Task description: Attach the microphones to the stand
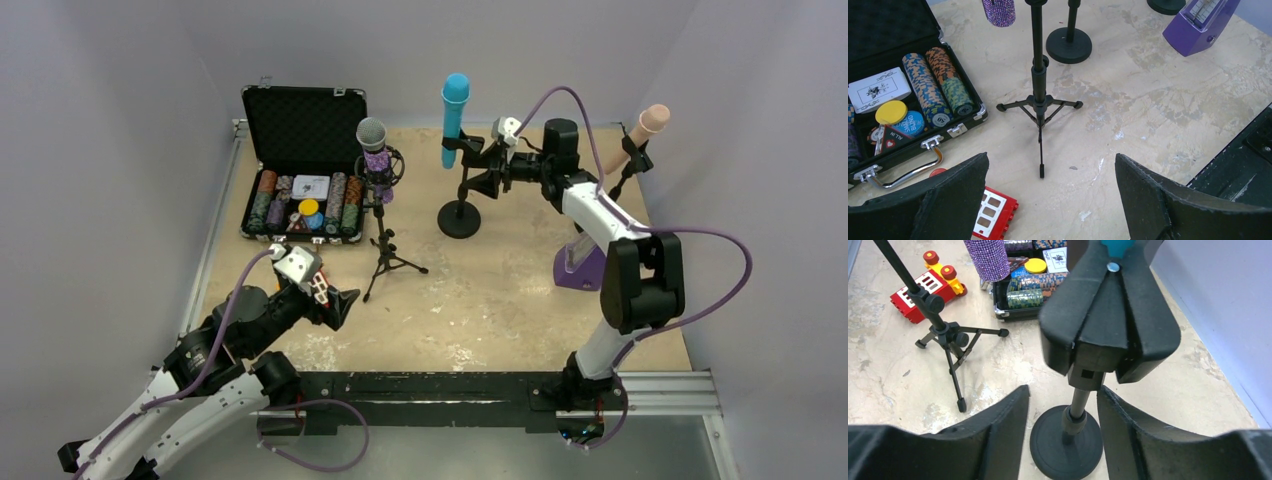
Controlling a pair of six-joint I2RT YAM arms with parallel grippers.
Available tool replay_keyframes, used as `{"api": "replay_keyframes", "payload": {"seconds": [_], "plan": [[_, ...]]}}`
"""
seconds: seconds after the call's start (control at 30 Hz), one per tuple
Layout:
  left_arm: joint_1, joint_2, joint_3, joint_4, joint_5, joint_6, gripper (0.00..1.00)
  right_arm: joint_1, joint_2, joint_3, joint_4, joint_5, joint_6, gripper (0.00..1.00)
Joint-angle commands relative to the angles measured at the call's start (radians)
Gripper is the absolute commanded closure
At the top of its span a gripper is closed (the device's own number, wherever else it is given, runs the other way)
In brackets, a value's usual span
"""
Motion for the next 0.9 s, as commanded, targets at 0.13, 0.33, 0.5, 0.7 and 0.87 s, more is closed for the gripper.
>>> {"api": "replay_keyframes", "payload": {"seconds": [0.13,0.33,0.5,0.7,0.87], "plan": [[0.003,-0.019,0.012,0.003,0.018,-0.02,0.0,-0.03,-0.107,-0.041,-0.036,0.021,0.012,0.36],[0.003,-0.038,0.022,-0.012,0.02,-0.02,0.0,-0.053,-0.212,-0.101,-0.106,0.06,0.005,0.32],[0.003,-0.041,0.019,-0.022,0.031,-0.033,0.0,-0.06,-0.308,-0.127,-0.253,0.106,-0.03,0.28],[0.003,-0.052,0.029,-0.043,0.023,-0.058,0.0,-0.075,-0.443,-0.182,-0.368,0.123,-0.064,0.26],[0.003,-0.06,0.037,-0.07,0.017,-0.103,0.0,-0.076,-0.558,-0.169,-0.572,0.142,-0.135,0.25]]}}
